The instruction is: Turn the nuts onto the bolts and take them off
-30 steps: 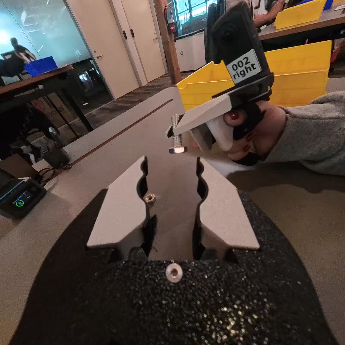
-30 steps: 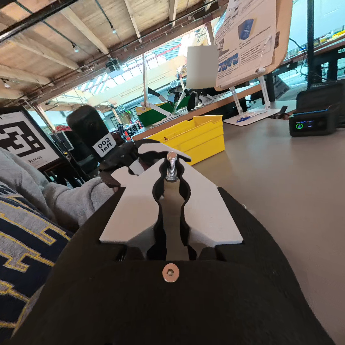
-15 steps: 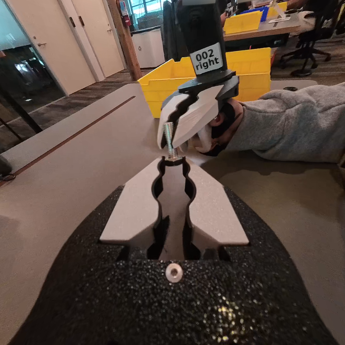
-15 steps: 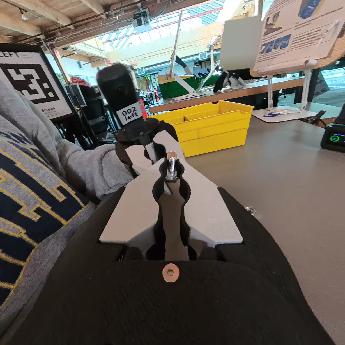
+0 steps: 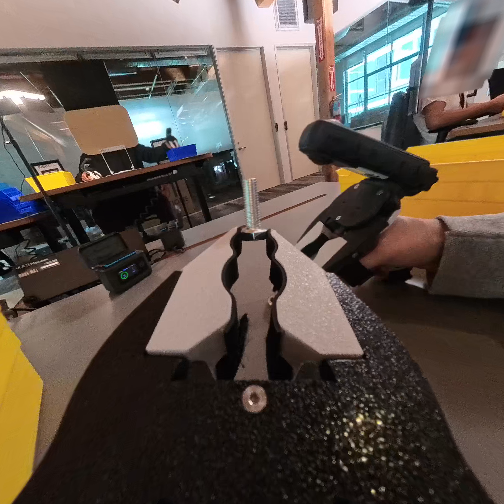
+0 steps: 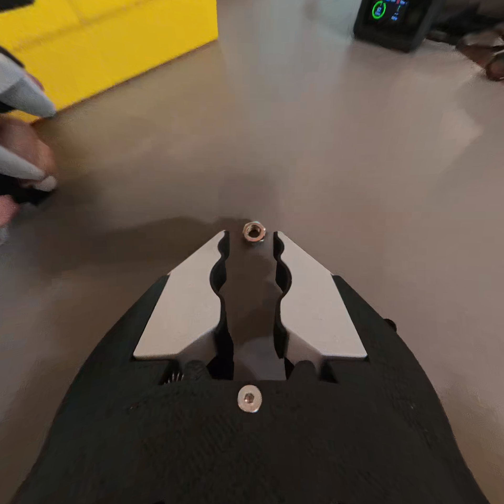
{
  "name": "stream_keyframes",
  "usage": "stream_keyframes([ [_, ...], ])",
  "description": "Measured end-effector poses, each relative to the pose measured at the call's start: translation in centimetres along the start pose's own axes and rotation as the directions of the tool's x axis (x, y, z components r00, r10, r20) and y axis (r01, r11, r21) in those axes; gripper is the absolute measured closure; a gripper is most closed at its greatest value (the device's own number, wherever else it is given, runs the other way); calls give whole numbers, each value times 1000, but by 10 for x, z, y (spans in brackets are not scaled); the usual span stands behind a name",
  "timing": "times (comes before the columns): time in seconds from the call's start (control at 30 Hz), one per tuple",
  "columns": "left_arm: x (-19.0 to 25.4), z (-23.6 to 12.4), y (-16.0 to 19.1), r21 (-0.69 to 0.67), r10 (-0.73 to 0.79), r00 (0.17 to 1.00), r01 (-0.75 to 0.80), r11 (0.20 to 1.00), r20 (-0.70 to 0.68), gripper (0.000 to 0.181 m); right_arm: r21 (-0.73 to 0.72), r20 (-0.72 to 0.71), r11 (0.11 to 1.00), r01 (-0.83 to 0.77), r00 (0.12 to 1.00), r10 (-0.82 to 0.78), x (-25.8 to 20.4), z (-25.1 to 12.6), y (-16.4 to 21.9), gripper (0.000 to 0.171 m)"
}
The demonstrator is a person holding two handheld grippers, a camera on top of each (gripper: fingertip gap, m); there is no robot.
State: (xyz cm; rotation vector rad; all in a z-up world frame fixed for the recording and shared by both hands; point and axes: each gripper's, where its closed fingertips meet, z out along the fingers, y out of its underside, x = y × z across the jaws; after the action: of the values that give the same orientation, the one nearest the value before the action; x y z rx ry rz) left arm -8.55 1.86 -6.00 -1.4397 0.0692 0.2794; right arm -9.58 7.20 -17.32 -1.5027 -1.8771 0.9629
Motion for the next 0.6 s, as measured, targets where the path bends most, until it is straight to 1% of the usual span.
stream_keyframes([
  [0.03, 0, -1, 0, 6, -18, 1000, 18, 1000, -9, 165, -13, -13, 1000, 12, 1000, -12, 1, 3, 0, 141],
  [0.1, 0, -2, -2, 22, -40, 999, 40, 999, -23, 165, -51, -20, 998, 26, 999, -27, 2, 9, 2, 144],
  [0.13, 0, -2, -1, 21, -46, 999, 47, 999, -26, 165, -52, -21, 998, 26, 999, -27, 2, 10, 2, 152],
  [0.2, 0, -1, 2, 11, -54, 998, 55, 998, -32, 165, -40, -31, 999, 31, 999, -32, 4, 7, -1, 154],
  [0.23, 0, -1, 3, 6, -54, 998, 54, 999, -38, 165, 14, -56, 999, 45, 997, -44, 8, 1, -9, 154],
  [0.27, 2, 0, 3, 1, -52, 997, 52, 999, -48, 166, 118, -72, 991, 64, 996, -55, 9, -12, -26, 154],
  [0.3, 4, 1, 5, -7, -50, 997, 49, 999, -62, 165, 248, -52, 965, 81, 996, -70, 4, -30, -46, 154],
  [0.33, 8, 2, 6, -16, -45, 995, 44, 999, -89, 165, 368, -4, 927, 77, 997, -82, -5, -50, -65, 155],
  [0.4, 17, 3, 9, -35, -38, 989, 33, 999, -145, 166, 561, 168, 827, 35, 973, -155, -34, -91, -91, 155],
  [0.47, 25, 4, 11, -48, -31, 982, 22, 999, -188, 166, 622, 283, 783, -14, 936, -208, -51, -118, -98, 155],
  [0.53, 34, 3, 11, -49, -21, 970, 10, 999, -241, 166, 628, 310, 778, -19, 923, -228, -56, -130, -96, 155],
  [0.6, 45, 0, 10, -43, -14, 951, 0, 999, -310, 166, 607, 316, 795, 3, 917, -244, -58, -133, -91, 155],
])
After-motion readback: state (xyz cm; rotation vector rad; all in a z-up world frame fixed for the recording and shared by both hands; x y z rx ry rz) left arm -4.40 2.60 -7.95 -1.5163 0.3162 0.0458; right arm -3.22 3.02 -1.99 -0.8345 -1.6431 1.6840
